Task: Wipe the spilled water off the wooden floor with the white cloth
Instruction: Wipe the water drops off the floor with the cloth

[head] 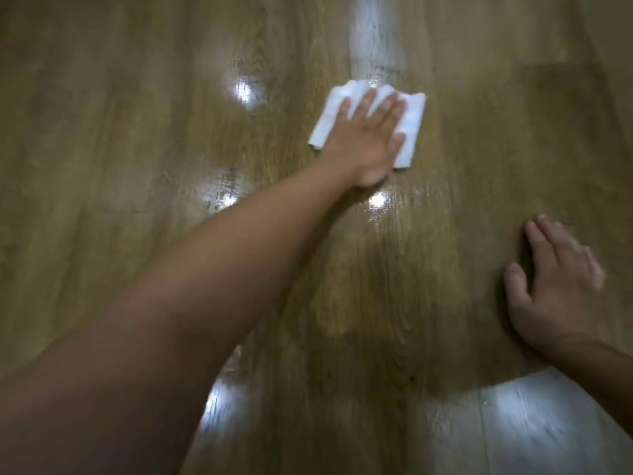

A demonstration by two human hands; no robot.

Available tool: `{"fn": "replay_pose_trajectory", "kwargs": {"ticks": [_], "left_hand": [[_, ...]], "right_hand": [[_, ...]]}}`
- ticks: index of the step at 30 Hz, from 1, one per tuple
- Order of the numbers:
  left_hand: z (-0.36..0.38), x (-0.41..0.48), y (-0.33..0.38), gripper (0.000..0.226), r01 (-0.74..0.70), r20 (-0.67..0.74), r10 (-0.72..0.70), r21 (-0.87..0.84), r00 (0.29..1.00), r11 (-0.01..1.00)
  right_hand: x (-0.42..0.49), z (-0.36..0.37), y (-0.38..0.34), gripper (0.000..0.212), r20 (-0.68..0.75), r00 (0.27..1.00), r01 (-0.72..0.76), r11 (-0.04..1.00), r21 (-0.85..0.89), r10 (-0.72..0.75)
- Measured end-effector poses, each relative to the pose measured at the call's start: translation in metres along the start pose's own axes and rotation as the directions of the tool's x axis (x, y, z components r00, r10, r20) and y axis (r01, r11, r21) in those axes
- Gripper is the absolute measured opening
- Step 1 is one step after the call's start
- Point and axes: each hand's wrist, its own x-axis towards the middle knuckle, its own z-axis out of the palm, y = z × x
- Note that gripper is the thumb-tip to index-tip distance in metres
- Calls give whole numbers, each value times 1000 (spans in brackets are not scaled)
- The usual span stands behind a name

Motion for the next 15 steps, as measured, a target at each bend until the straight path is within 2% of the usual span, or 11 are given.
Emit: {"fn": "replay_pose_trajectory", "kwargs": {"ticks": [5, 7, 9, 11, 13, 14, 15], "left_hand": [[-11, -93, -137, 58, 295, -57, -295, -4, 954, 956], [-13, -152, -188, 56, 465, -155, -457, 17, 876, 885], [-13, -211, -227, 55, 615, -266, -588, 23, 764, 788], [-9, -238, -241, 56, 728, -258, -711, -42, 654, 685], [-6, -227, -224, 57, 806, -183, -811, -123, 555, 579], [-5, -218, -205, 57, 819, -159, -825, -120, 542, 561], [1, -208, -183, 58, 796, -150, -799, -91, 583, 598]], "right_hand": [[0, 0, -1, 66, 9, 1000, 3, 1000, 3, -3], [3, 8, 7, 65, 13, 1000, -3, 1000, 5, 3], [5, 17, 16, 64, -15, 1000, -11, 1000, 20, 11], [6, 27, 25, 64, -21, 999, -24, 1000, -1, 24], [7, 36, 31, 64, -6, 999, -37, 999, -14, 37], [8, 40, 35, 64, 8, 999, -36, 999, 1, 36], [8, 40, 38, 65, 36, 999, -39, 999, 22, 38]]}}
